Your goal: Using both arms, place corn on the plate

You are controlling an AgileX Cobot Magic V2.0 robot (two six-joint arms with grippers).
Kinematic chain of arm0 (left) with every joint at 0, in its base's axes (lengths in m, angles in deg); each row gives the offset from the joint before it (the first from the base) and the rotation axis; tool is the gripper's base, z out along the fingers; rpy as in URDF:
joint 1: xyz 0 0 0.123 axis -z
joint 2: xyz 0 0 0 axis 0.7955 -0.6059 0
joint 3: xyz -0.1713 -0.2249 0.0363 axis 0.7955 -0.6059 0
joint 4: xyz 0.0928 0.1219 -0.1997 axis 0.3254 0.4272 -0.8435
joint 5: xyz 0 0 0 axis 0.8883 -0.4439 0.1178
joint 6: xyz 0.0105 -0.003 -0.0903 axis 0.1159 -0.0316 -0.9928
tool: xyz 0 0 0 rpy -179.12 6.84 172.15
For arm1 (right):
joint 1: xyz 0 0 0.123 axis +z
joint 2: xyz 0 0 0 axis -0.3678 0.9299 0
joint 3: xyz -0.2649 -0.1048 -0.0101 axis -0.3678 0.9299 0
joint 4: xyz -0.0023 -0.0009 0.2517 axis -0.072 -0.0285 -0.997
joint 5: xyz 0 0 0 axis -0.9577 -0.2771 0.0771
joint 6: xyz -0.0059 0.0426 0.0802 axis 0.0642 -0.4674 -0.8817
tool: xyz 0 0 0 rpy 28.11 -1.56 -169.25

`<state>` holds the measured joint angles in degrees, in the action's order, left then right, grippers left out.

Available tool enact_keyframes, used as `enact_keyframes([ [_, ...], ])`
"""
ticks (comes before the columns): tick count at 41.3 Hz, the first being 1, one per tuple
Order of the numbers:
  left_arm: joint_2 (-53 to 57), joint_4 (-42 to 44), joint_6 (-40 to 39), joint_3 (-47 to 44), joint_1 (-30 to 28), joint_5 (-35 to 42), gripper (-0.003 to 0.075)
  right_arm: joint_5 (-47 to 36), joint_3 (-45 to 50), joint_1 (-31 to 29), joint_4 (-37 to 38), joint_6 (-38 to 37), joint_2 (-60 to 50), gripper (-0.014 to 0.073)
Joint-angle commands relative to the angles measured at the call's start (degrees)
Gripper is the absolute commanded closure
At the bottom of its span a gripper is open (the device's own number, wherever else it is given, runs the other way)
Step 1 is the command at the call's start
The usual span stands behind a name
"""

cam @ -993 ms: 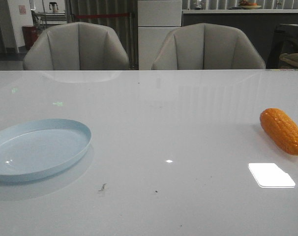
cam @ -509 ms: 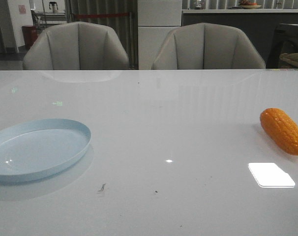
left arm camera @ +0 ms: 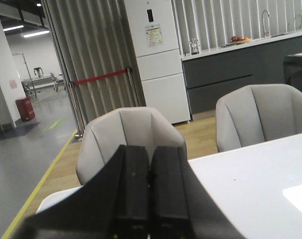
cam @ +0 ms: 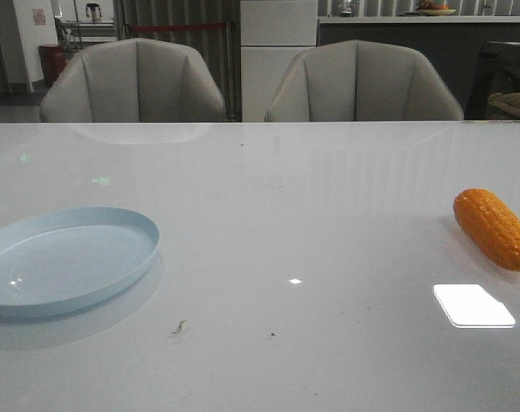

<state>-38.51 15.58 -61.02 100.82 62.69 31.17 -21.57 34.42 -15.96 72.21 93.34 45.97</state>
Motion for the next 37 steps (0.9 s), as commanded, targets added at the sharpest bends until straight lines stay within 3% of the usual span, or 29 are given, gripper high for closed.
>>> enact_keyframes([
  [1,-5.5,-0.1,-0.1,3.0,0.1,3.3,0.0631,-4.9,-2.4,-0.1,-0.4,0.2,6.3,0.0536],
  [10,-14.2,-0.1,-0.1,3.0,0.1,-3.6,0.0631,-4.9,-2.4,-0.1,-0.4,0.2,16.5,0.0536],
  [27,-21.8,-2.9,-1.5,3.0,-1.9,-3.8,0.0624,-4.9,-2.4,-0.1,-0.4,0.2,22.5,0.0536],
  [33,-22.7,-5.7,-1.5,3.0,-5.5,-3.8,0.0494,-4.7,-2.4,-0.1,-0.4,0.2,22.5,0.0495],
  [37,-22.7,-5.9,-1.5,3.0,-6.2,-3.7,0.0319,-4.4,-2.4,-0.1,-0.4,0.2,22.5,0.0368],
])
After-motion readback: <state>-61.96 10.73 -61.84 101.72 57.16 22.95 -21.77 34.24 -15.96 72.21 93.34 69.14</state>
